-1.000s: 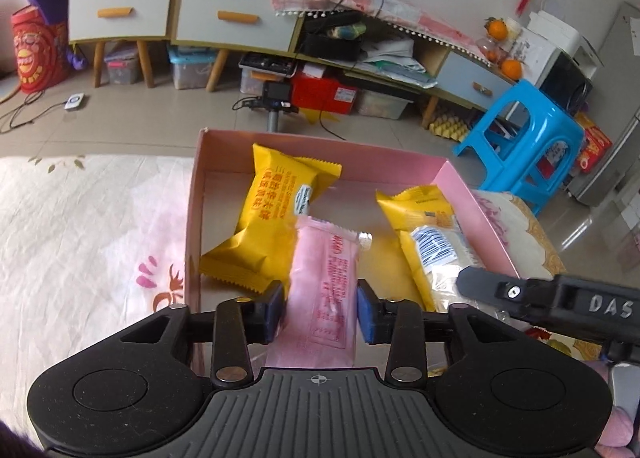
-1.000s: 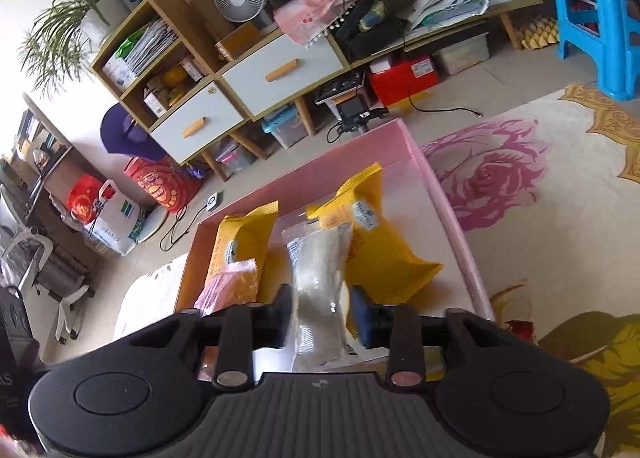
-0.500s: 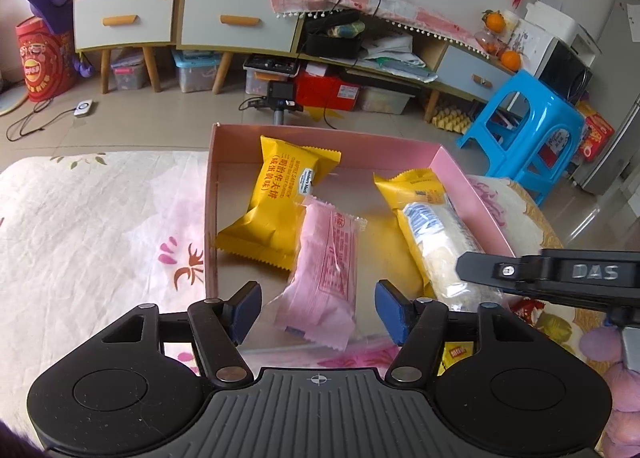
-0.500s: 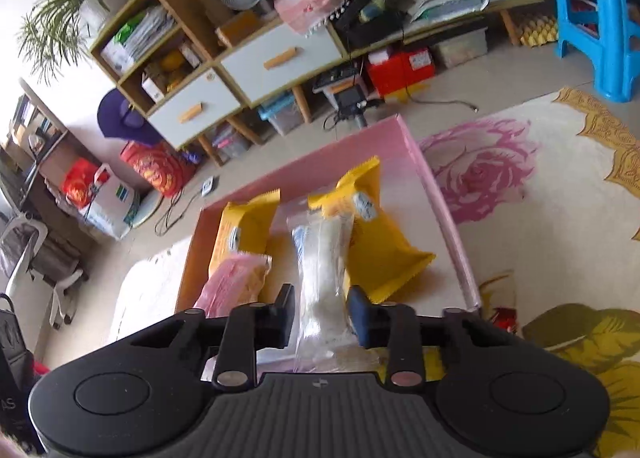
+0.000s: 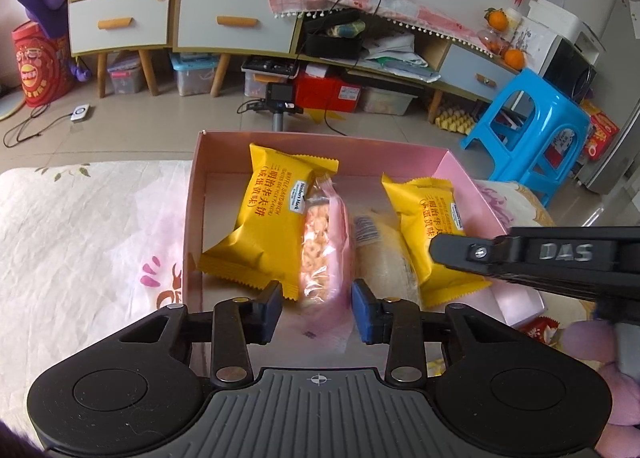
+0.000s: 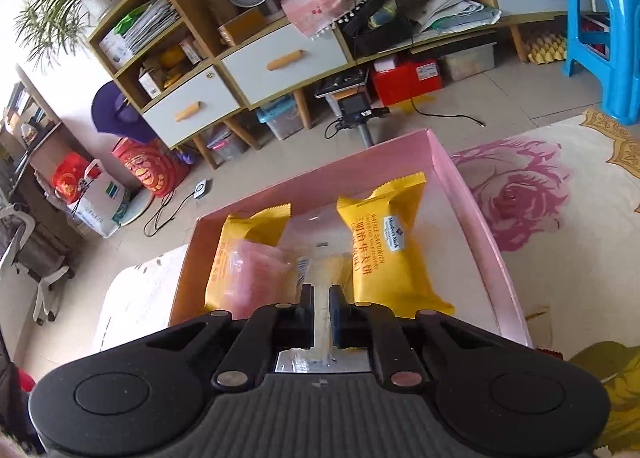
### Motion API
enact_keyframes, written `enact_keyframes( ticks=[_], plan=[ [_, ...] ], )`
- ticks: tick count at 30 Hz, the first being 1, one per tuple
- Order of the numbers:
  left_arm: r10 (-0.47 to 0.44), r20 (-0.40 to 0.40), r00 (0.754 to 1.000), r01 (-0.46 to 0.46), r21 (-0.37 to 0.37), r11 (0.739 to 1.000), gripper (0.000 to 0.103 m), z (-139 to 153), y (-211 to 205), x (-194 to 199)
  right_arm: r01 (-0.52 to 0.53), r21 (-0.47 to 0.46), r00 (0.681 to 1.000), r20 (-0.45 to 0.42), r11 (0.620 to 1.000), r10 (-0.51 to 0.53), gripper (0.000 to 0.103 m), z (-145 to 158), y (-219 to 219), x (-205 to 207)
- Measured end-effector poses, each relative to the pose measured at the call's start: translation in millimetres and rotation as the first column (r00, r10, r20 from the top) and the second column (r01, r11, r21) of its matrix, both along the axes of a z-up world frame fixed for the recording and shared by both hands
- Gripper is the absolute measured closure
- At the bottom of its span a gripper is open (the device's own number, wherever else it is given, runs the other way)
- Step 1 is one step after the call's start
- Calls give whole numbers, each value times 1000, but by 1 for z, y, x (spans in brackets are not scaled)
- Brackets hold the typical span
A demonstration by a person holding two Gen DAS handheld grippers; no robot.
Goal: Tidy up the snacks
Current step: 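Carry both bars into the pink box beside the yellow packs and open both tools, then move both tools back toward the remaining snacks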
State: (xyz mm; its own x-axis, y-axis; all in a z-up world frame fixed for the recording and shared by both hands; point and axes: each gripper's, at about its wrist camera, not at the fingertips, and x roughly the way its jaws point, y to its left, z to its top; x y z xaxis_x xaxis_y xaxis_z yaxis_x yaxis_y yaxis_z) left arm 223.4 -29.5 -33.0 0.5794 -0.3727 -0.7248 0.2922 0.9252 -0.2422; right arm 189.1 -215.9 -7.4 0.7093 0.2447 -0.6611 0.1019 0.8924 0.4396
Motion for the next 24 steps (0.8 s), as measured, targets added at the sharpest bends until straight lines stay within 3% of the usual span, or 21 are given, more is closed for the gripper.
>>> enact_keyframes(
  ticks=[3, 5, 7, 14, 16, 24],
  plan=[
    [-22, -2, 1000, 22, -4, 1000, 58, 4, 1, -4, -2, 12, 1000, 27, 1000, 2, 97, 9, -3, -7],
    [-16, 5, 1000, 16, 19, 1000, 41, 10, 1, -8, 0, -1, 1000, 30, 1000, 0, 92, 14, -4, -10],
    [-1, 2, 1000, 1, 8, 1000, 35, 17, 4, -11, -4, -3, 1000, 24, 1000, 4, 83, 18, -5, -14],
    [-2, 11, 1000, 2, 4, 1000, 24, 37, 13, -34, -33, -64, 999, 25, 997, 35, 63, 33, -1, -36],
    [-9, 13, 1000, 9, 10, 1000, 20, 40, 15, -42, -45, -69, 999, 27, 997, 47, 48, 38, -1, -42],
    [-39, 14, 999, 38, 43, 998, 10, 51, 19, -73, -58, -118, 997, 44, 991, 63, 27, 56, -2, -69]
  ],
)
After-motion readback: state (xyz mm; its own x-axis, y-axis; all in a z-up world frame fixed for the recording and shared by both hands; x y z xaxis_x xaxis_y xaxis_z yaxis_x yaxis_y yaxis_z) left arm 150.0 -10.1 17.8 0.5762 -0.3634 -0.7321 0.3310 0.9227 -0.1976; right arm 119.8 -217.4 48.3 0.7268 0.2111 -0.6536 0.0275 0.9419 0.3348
